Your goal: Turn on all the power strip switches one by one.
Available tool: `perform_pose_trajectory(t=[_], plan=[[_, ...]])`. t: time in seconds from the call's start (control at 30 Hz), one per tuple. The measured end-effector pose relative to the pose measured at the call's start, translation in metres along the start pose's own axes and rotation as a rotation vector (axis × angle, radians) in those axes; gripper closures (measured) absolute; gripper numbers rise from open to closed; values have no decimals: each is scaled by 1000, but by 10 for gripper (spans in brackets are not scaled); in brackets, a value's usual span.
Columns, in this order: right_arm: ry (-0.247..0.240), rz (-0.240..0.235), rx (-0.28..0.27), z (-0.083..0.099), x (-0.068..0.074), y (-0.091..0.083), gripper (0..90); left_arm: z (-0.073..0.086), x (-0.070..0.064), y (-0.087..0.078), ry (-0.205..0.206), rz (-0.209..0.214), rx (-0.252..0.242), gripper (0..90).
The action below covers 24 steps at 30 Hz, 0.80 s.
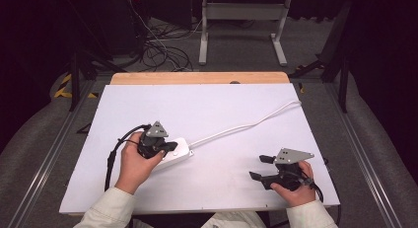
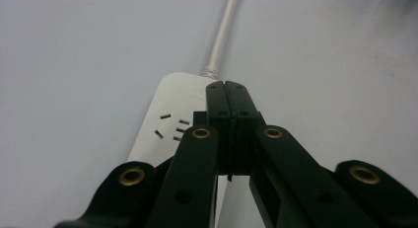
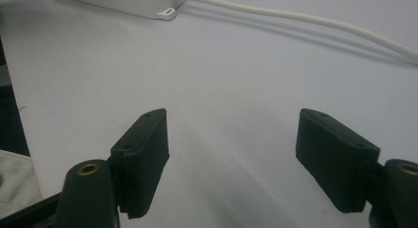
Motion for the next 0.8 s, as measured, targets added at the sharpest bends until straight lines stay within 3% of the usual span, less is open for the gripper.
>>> perform_pose_trajectory(t=[0.13,0.27,0.33,0.47,0.8], plan=[[-2,-1,0,0,0,0,293,-1,1,-4,2,11,-19,899],[0,-1,-1,0,0,0,292,-5,0,-15,18,20,-75,891],[0,-1,-1,0,0,0,292,-6,0,-19,18,8,-83,737],[-1,0,-6,0,1,-1,292,-8,-2,-29,28,2,-115,704],[5,-1,-9,0,0,-1,291,-4,1,-57,18,-23,-233,364]])
Point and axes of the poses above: each handheld gripper's, and its own axes: y roughly forward along the jaws, z roughly out of its underside, x roughly to its left, the point moved 2 cm from there along y, roughly forward along the jaws, and after that the axes turned 4 degrees about -x, right-handed, at the moved point
